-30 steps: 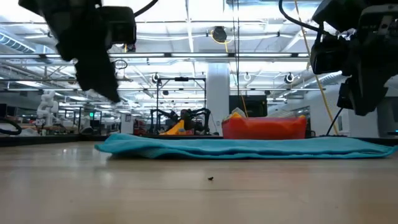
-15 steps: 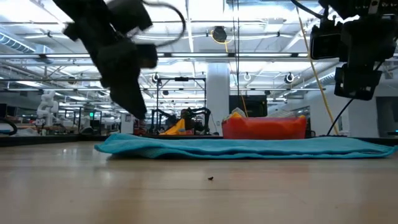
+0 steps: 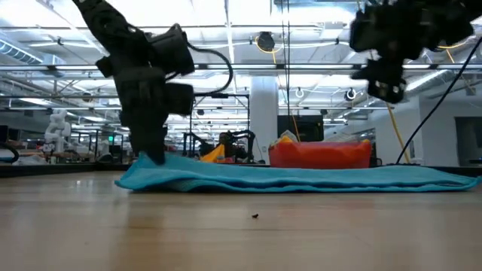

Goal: Fold microfiber towels
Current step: Fold the blue microfiber cloth

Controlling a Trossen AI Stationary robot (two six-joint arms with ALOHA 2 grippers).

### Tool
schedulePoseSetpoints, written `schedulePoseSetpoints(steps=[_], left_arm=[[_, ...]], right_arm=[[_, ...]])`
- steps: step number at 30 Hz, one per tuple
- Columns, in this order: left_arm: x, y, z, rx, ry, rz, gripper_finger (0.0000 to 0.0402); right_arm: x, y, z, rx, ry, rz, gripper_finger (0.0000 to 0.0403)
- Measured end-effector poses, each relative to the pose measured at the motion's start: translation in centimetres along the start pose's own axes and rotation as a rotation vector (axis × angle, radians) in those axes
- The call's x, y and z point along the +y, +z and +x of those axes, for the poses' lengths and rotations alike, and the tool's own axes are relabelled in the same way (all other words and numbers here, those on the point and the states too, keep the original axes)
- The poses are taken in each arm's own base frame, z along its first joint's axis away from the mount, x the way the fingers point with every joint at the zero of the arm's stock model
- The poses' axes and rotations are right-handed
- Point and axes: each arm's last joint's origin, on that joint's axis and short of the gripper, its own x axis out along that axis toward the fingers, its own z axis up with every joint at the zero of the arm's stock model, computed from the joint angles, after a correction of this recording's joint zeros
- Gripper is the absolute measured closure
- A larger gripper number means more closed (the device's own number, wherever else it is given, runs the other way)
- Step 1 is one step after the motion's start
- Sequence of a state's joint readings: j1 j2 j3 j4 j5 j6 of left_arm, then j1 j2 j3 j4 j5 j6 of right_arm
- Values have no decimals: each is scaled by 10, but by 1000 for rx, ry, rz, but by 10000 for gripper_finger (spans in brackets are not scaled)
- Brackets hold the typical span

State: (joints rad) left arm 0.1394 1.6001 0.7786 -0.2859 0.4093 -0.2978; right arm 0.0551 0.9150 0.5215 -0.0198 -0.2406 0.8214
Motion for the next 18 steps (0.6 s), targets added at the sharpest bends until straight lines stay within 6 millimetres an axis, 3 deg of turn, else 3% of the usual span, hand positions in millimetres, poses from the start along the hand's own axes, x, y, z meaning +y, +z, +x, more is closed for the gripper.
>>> schedulePoseSetpoints(steps=[2,9,13,18], left_arm=[[-7,6,-9,-33,-18,-20,387],[-40,22,-37,-143,-42,-32,395],[-54,28,-41,-146,-49,-18,391],[-69,33,-44,-193,-22,22,396]], right_arm=[[6,13,4,-48,-27,-37,241],[21,69,44,-117,-111,-248,241],[12,96,81,-109,-92,-385,238],[-10,118,123,-4,13,-429,216]])
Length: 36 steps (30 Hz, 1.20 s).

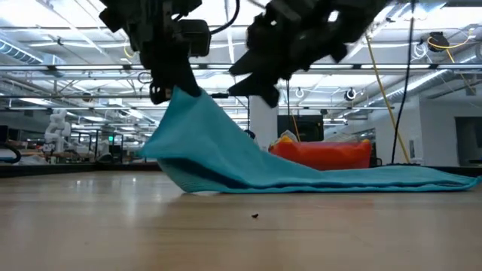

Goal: Fold microfiber towels
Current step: Fold the blue microfiber cloth

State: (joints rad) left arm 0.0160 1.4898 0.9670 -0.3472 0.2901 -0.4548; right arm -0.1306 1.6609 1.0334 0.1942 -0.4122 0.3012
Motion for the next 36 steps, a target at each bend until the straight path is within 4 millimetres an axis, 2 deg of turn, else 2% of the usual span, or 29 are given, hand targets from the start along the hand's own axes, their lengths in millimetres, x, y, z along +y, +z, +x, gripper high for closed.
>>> schedulePoseSetpoints(steps=[6,13,18,24,31,36], left_arm=[[-15,5,-2,-43,19,45,388],[-22,3,-1,-57,18,66,397],[-26,5,0,-94,13,79,387],[-26,6,0,-99,11,76,395],[-25,6,0,-103,24,43,385],[-27,2,1,-90,44,-56,372]], right_arm=[[-10,2,26,56,138,-94,205],[-12,-1,30,58,151,-166,204],[-14,-6,40,52,203,-187,210],[-12,-8,44,51,246,-171,266],[-12,-8,44,55,251,-161,389],[-8,-4,36,65,237,-141,393]])
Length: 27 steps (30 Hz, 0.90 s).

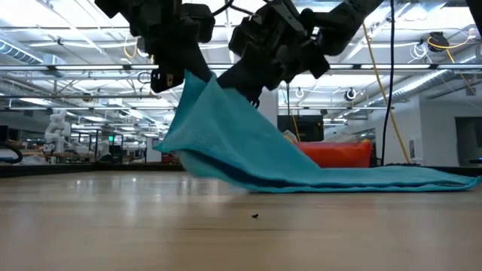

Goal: Fold microfiber towels
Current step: Fold the blue microfiber cloth

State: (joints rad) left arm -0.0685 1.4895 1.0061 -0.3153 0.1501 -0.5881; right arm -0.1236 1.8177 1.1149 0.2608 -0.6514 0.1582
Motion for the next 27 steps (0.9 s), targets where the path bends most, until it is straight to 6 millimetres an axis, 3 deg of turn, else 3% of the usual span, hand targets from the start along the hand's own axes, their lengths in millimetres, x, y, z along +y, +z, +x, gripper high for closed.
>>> schedulePoseSetpoints(steps=[13,20,27], left_arm=[[-29,-25,0,-26,97,5,227],[-33,-41,2,-19,178,6,211],[-12,-60,23,-189,118,-41,210]], right_arm=[[29,12,-35,81,-25,-39,401],[43,17,-55,109,-68,-62,402],[59,25,-74,91,-89,-83,402]])
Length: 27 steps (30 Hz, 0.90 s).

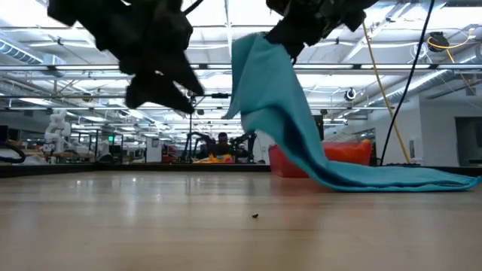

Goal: Fold microfiber towels
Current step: Fold the blue microfiber cloth

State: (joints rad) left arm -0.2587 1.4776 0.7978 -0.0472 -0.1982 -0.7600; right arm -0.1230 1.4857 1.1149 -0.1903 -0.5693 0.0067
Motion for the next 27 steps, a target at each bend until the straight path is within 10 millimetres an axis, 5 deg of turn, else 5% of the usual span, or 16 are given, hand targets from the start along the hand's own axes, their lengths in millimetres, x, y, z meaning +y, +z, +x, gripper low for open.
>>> schedulePoseSetpoints(steps=[11,18,27], left_arm=[[16,24,1,-465,-163,-116,196],[25,36,0,-527,-161,-153,167],[41,54,3,-580,-218,-241,179]], right_arm=[[25,7,-43,-30,-102,13,402],[45,15,-79,-136,-195,-1,403],[62,24,-108,-287,-216,-49,403]])
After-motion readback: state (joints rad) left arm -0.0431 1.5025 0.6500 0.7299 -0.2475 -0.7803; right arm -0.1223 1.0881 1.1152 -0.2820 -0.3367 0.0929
